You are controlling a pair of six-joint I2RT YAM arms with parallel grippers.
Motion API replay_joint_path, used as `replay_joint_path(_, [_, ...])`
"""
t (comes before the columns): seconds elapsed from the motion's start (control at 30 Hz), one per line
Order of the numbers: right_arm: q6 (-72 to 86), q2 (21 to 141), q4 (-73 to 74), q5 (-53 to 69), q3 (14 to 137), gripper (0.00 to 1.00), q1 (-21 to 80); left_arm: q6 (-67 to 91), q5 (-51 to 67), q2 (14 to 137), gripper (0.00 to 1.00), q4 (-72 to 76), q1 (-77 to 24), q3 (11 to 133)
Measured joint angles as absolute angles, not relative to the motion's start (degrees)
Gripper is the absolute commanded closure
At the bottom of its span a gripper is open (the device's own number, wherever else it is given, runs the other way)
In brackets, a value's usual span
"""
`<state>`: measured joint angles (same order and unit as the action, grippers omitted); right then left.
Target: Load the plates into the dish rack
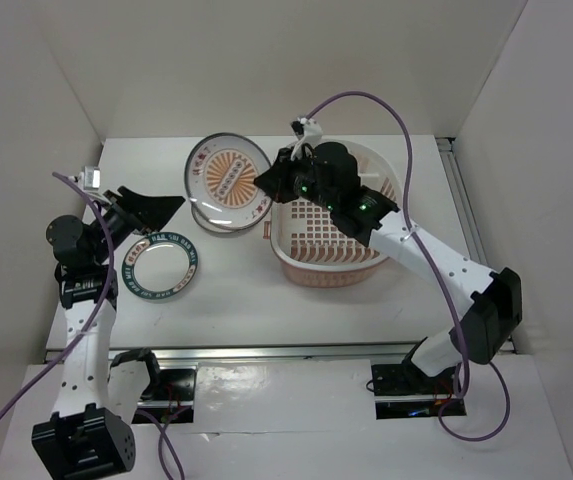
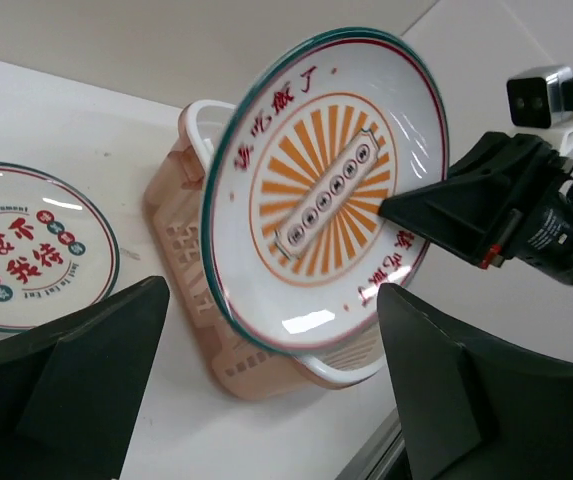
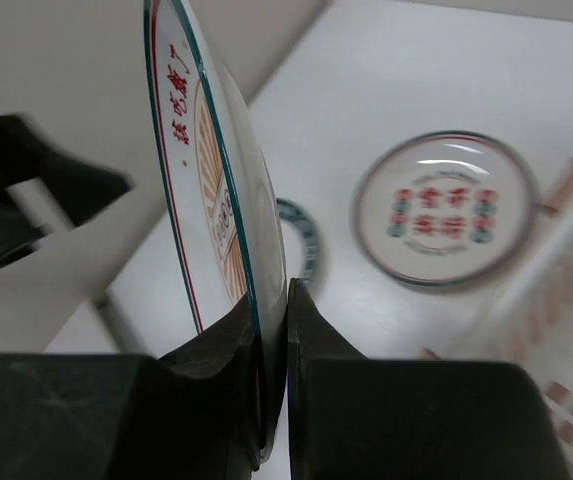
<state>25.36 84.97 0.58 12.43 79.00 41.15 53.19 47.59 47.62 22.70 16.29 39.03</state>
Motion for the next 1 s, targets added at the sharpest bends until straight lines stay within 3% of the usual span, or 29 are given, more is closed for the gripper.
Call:
replay_joint_path(0.3, [21.78, 80.95, 24.05, -28.64, 88.68, 1.00, 43.18, 48.53, 40.42, 46.37, 0.00, 8.16, 16.23, 44.82])
replay_joint_path(0.57, [26.74, 79.07, 39.16, -55.07, 95.20, 1.00, 50.28, 46.72, 36.16, 48.18, 0.00, -0.21, 16.23, 46.30])
replay_joint_path(0.73, [34.11, 83.15, 48.99, -60.84, 94.41, 1.00, 52.69, 45.12, 30.59, 48.51, 0.00, -6.90, 16.21, 49.45])
replay_joint_path(1.0, [37.95, 83.81, 50.57, -59.09, 85.86, 1.00, 50.98, 44.88, 29.36, 50.09, 0.00, -9.74, 16.21, 50.17])
